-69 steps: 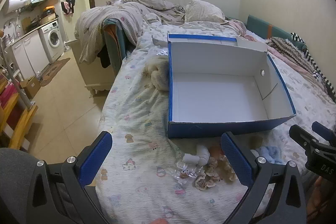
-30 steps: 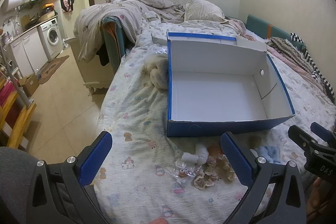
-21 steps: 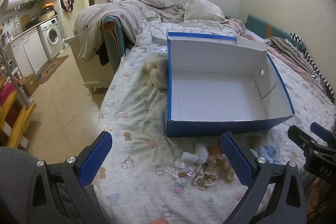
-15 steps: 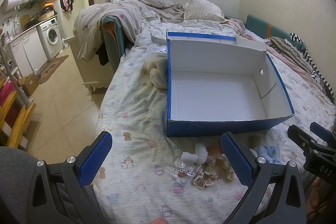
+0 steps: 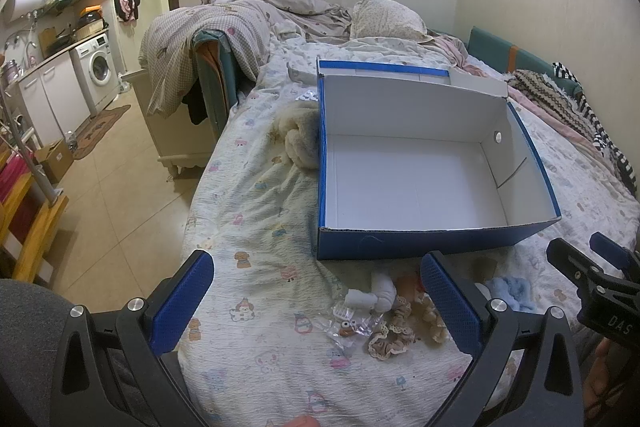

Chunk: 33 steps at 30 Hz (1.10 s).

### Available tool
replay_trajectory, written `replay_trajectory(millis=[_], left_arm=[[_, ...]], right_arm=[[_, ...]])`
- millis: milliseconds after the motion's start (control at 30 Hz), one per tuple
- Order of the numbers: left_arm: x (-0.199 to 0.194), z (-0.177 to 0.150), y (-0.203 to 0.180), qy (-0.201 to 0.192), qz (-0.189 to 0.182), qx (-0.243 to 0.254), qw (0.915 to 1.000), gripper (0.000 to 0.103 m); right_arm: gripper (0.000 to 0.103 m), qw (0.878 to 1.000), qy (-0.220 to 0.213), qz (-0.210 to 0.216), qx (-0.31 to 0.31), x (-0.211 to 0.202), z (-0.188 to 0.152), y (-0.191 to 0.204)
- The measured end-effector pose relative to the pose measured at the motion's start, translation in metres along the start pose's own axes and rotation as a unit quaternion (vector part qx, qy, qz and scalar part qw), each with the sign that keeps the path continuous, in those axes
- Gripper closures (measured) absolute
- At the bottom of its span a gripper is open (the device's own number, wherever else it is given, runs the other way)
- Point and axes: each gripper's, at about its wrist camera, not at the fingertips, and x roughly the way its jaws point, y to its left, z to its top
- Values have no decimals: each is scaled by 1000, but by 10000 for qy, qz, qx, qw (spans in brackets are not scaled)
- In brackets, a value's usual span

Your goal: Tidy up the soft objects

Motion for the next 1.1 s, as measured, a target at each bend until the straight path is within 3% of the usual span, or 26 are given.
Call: replay_trajectory(millis=[400,567,667,733,867,1033,1100], left_arm=[[-3,5,-1,64,173,252,9995,0],[14,16,11,514,335,180,9980,0],[39,19,22,1045,349,33,9939,2],[57,19,33,1412,70,-297,9895,8],[90,15,33,1965,80,-316,9800,15],[137,-15,16,2997,-344,-269,9530,24],[147,-28,10,3223,-373,-216,9456,25]], right_arm=[[0,9993,301,222,-25,-6,13,-8],[0,9935,1023,454,189,16,15,-18],[0,9876,1487,461,226,35,12,-23],[0,9826,1739,535,378,47,9,-29],[0,9744,2028,636,729,66,4,-41],[0,9683,2246,613,908,79,-4,-51],[0,9663,2309,607,963,85,-7,-55]])
